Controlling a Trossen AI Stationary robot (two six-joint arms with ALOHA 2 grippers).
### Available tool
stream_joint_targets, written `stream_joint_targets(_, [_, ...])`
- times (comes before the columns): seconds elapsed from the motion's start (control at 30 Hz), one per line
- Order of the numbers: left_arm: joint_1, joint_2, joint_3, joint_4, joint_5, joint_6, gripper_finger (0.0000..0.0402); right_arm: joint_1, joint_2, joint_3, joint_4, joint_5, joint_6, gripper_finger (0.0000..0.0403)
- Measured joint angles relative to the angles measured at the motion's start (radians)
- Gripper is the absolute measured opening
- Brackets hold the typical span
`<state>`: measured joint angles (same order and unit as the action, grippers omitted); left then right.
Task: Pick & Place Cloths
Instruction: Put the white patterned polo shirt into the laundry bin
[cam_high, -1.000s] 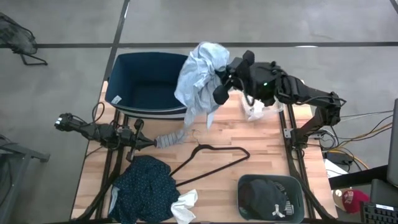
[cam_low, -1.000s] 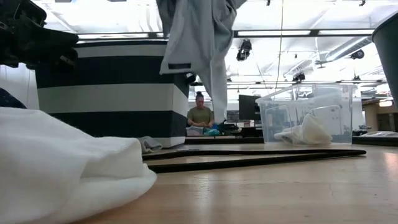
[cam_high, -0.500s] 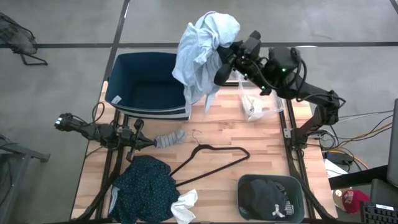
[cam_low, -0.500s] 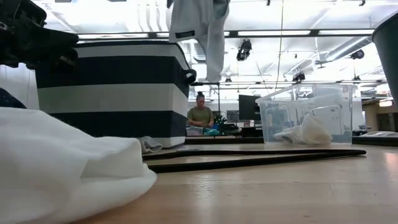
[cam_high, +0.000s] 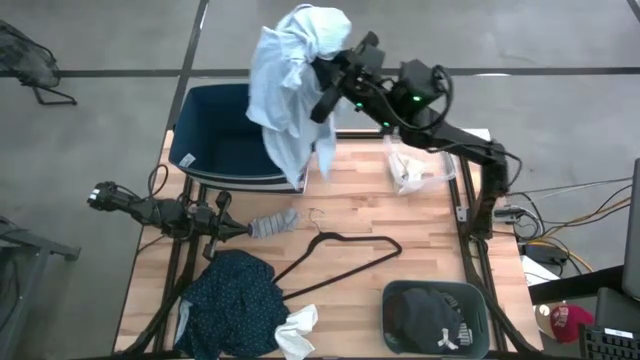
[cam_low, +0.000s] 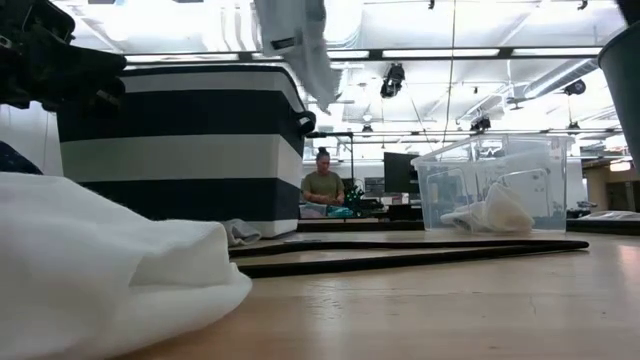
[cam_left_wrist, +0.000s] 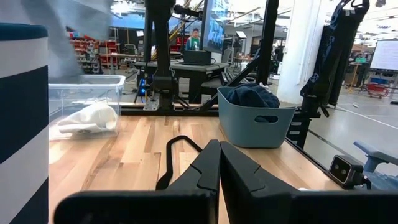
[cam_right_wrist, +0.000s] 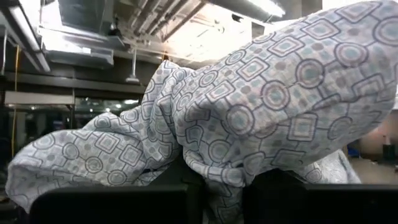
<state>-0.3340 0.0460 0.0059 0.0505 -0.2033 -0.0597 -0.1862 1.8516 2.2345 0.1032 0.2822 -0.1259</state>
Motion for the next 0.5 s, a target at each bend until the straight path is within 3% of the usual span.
stream_joint_targets(0.13, [0.000, 0.000, 0.000, 0.000, 0.000, 0.000, 0.0010, -0.020, 0.115, 0.122, -0.037, -0.014, 0.044, 0.0027])
stream_joint_targets(0.27, [0.000, 0.001, 0.000, 0.000, 0.000, 0.000, 0.0010, -0.040, 0.187, 0.108, -0.015, -0.050, 0.081, 0.0031])
stream_joint_targets(0.5, [0.000, 0.003, 0.000, 0.000, 0.000, 0.000, 0.0010, -0.095, 0.276, 0.117, -0.251, -0.091, 0.295, 0.0027])
